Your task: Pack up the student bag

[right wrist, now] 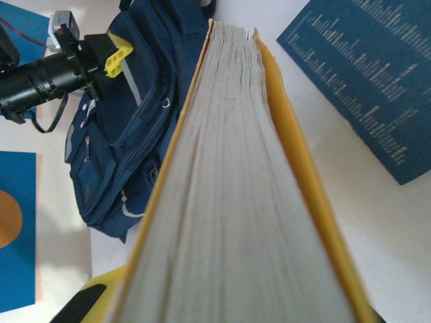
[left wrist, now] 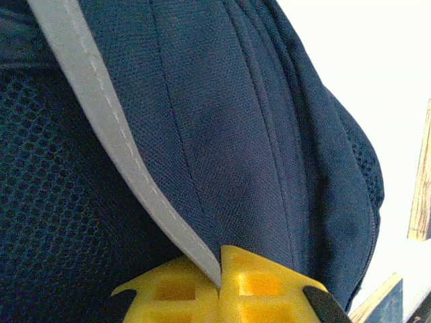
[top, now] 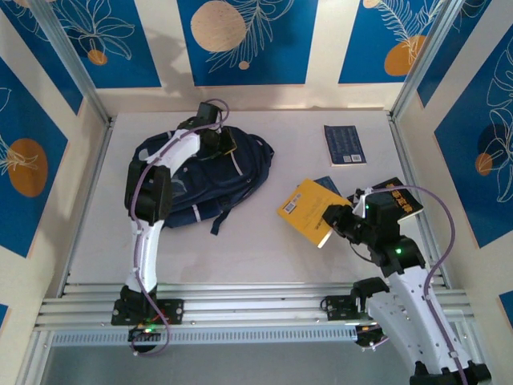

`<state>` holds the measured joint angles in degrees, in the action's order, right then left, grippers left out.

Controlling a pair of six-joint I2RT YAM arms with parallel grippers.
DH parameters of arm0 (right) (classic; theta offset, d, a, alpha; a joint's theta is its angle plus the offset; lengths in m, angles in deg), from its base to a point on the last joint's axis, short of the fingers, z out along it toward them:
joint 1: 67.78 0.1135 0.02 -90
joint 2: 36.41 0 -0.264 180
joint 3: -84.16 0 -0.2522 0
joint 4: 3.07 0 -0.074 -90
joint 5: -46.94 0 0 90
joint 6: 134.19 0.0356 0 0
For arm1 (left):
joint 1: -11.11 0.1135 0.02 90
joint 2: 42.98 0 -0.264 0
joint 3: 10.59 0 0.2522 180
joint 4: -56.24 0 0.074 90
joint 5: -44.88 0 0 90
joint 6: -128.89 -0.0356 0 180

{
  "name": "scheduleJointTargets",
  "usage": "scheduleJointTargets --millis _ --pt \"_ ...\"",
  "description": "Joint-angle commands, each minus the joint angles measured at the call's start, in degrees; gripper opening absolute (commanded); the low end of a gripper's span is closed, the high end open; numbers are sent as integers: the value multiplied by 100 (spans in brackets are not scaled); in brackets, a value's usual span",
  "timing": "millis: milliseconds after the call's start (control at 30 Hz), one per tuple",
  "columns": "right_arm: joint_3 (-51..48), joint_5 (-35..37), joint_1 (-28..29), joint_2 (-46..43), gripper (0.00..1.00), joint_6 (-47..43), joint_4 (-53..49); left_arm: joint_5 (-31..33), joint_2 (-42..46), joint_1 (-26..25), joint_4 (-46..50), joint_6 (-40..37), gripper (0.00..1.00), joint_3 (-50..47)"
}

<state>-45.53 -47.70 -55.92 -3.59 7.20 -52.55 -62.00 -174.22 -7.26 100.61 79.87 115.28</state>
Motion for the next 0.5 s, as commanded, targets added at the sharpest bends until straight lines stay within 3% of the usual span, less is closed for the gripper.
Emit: scheduleJointTargets --millis 0,267,467 --pt "510 421 -34 -172 0 -300 -233 -325 410 -109 502 -516 0 218" --pt "967 227 -31 -42 0 -865 -484 -308 1254 -633 1757 -1865 0 375" --pt "1294 203 -40 24 0 -1151 -717 -722 2255 -703 2473 -2536 0 162"
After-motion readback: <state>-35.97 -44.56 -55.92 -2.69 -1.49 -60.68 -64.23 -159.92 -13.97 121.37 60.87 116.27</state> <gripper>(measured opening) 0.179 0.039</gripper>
